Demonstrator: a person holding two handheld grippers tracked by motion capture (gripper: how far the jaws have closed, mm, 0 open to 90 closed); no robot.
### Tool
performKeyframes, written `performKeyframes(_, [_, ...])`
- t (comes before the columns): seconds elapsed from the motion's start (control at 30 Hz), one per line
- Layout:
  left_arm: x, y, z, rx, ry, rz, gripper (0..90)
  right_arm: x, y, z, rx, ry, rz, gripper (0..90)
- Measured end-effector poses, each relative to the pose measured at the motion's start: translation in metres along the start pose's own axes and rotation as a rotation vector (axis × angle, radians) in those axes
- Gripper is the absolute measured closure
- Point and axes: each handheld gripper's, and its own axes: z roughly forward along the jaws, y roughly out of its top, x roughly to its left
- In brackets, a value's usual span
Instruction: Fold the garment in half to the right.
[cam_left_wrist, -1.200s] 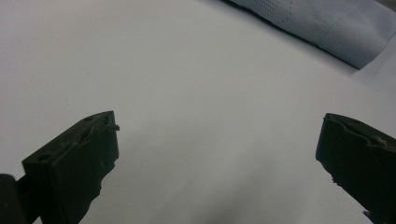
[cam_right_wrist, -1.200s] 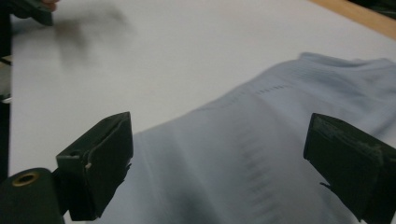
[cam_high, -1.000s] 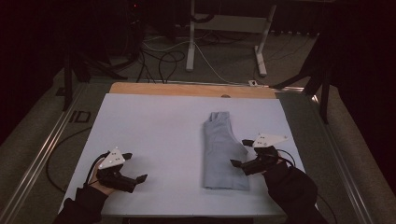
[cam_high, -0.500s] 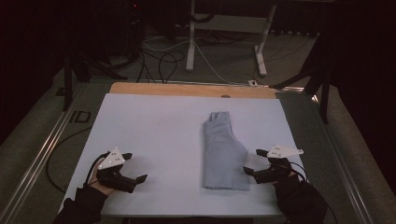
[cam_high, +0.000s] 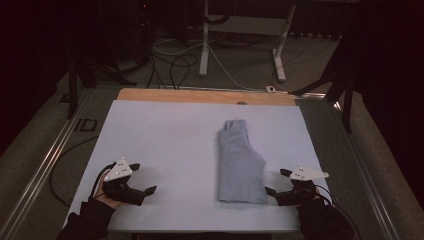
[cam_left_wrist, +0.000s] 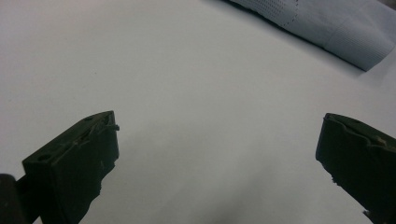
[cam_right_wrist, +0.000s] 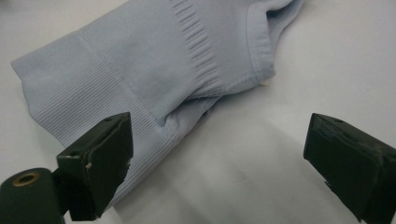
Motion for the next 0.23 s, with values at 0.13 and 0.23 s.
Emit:
performKeyframes(0.13, [-0.0007, -0.0018, 0.0017, 0.008, 0.012, 0.009, 0.5, 0.0001, -0.0009, 0.0011, 0.010, -0.003, -0.003, 8.4])
performKeyframes(0.23, [-0.0012, -0.0017, 0.0025, 0.008, 0.013, 0.013, 0.5, 0.0005, -0.0009, 0.0009, 0.007, -0.009, -0.006, 8.4])
